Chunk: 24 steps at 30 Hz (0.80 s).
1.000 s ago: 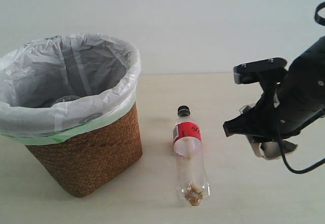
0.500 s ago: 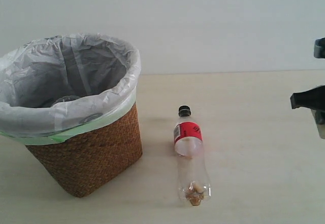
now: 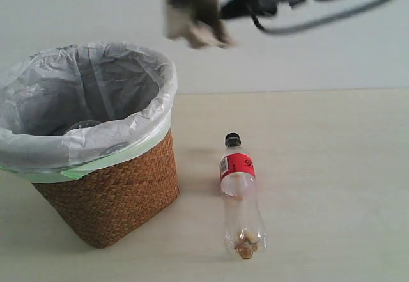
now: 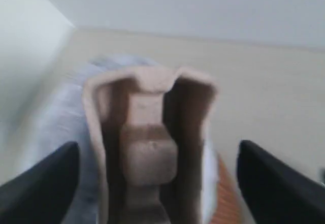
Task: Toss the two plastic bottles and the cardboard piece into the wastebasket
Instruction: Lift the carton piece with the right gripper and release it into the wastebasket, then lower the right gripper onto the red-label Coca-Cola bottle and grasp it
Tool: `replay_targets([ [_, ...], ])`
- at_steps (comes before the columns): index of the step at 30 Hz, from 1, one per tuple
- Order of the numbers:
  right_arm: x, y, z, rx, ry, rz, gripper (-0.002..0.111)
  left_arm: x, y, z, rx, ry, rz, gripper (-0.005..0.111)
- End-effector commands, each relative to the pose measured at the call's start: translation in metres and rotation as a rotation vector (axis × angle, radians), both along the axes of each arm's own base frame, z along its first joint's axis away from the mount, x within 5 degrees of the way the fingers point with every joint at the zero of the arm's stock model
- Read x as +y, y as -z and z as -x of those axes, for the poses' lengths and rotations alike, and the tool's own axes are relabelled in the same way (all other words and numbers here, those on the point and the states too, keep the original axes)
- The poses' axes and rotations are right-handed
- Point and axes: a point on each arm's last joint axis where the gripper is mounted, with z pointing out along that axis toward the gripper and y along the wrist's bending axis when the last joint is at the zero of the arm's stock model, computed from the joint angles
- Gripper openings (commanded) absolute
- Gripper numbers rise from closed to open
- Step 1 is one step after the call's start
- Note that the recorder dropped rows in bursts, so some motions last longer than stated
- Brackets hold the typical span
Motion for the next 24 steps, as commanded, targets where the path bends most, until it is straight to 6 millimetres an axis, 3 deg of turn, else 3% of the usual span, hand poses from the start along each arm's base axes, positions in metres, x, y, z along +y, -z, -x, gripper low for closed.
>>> replay_targets([
  [1,0.004,-0.034,0.004,0.046,0.034,0.063,0.088,0.000,0.001,0.000,0.000,-0.002,0.002,0.004],
  [7,-0.021,-0.005,-0.007,0.105,0.176,0.406,0.057,0.000,0.001,0.000,0.000,-0.002,0.002,0.004],
  [9,-0.029,0.007,-0.010,0.147,0.183,0.466,0.053,0.000,0.001,0.000,0.000,-0.002,0.002,0.004],
  [12,-0.040,0.032,-0.016,0.210,0.201,0.539,0.054,0.000,0.001,0.000,0.000,-0.002,0.002,0.004],
  [17,-0.050,0.078,-0.022,0.281,0.214,0.578,0.074,0.000,0.001,0.000,0.000,-0.002,0.002,0.004],
  [21,-0.043,0.132,-0.020,0.349,0.196,0.505,0.072,0.000,0.001,0.000,0.000,-0.002,0.002,0.004],
  [24,-0.039,0.158,-0.021,0.412,0.179,0.506,0.072,0.000,0.001,0.000,0.000,-0.002,0.002,0.004],
])
